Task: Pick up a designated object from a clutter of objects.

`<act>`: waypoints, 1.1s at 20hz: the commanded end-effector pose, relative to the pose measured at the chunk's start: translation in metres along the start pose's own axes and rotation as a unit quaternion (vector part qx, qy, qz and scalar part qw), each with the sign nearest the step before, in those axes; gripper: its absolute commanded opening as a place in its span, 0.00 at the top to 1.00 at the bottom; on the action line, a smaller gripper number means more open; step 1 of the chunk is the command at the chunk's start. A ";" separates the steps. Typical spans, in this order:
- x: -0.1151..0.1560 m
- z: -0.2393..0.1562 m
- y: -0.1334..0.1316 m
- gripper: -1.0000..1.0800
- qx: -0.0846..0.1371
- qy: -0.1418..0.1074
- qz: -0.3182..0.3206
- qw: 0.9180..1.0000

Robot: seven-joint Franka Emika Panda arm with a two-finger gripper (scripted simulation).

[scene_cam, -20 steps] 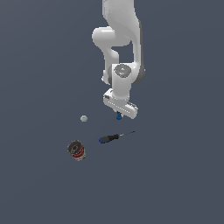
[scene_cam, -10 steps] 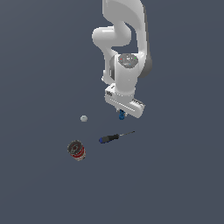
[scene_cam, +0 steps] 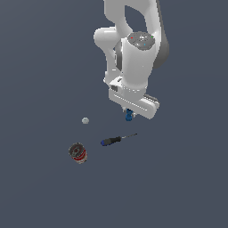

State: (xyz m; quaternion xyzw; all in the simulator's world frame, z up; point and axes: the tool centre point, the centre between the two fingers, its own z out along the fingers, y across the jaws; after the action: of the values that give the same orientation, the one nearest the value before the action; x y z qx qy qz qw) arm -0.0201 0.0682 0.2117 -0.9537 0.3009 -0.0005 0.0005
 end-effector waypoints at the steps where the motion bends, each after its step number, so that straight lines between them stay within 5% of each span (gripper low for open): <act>1: 0.009 -0.020 -0.010 1.00 0.000 0.000 0.000 1.000; 22: 0.066 -0.141 -0.079 1.00 0.000 0.000 0.000 1.000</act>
State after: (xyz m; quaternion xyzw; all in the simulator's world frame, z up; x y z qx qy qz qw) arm 0.0749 0.0934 0.3469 -0.9536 0.3010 -0.0003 0.0003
